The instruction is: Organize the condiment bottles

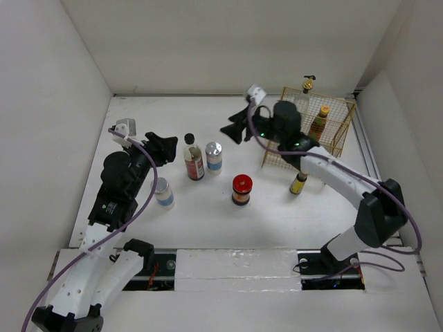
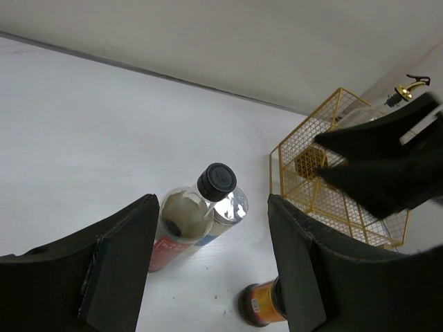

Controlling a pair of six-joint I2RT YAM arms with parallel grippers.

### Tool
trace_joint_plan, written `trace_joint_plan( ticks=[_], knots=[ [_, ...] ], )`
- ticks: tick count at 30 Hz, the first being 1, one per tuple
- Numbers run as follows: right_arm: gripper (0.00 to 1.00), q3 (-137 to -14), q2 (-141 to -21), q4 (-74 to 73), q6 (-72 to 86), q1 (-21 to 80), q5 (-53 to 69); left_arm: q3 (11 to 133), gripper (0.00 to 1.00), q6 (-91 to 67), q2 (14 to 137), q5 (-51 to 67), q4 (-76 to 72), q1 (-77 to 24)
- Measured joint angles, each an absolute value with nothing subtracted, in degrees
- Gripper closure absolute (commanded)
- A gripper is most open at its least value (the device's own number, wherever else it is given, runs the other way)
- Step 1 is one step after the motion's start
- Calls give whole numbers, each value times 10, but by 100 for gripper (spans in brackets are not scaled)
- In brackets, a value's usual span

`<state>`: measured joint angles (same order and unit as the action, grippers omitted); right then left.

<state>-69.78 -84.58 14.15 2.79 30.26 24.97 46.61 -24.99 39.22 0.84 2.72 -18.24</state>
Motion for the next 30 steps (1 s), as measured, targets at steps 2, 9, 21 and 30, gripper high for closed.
trace_joint_plan(
  ticks=[2, 9, 21, 30],
  knots=[
    [27, -704, -886, 135, 9, 350, 270, 466, 40, -250, 382, -3, 30, -182],
    [20, -764, -977, 115, -41, 427, 276, 466, 40, -250, 357, -27, 30, -182],
    [24, -866, -1107, 138, -29, 430, 255, 466, 40, -250, 363, -21, 30, -182],
    [77, -874, -1129, 168, -8, 448, 256, 466, 40, -250, 367, -19, 30, -182]
  ],
)
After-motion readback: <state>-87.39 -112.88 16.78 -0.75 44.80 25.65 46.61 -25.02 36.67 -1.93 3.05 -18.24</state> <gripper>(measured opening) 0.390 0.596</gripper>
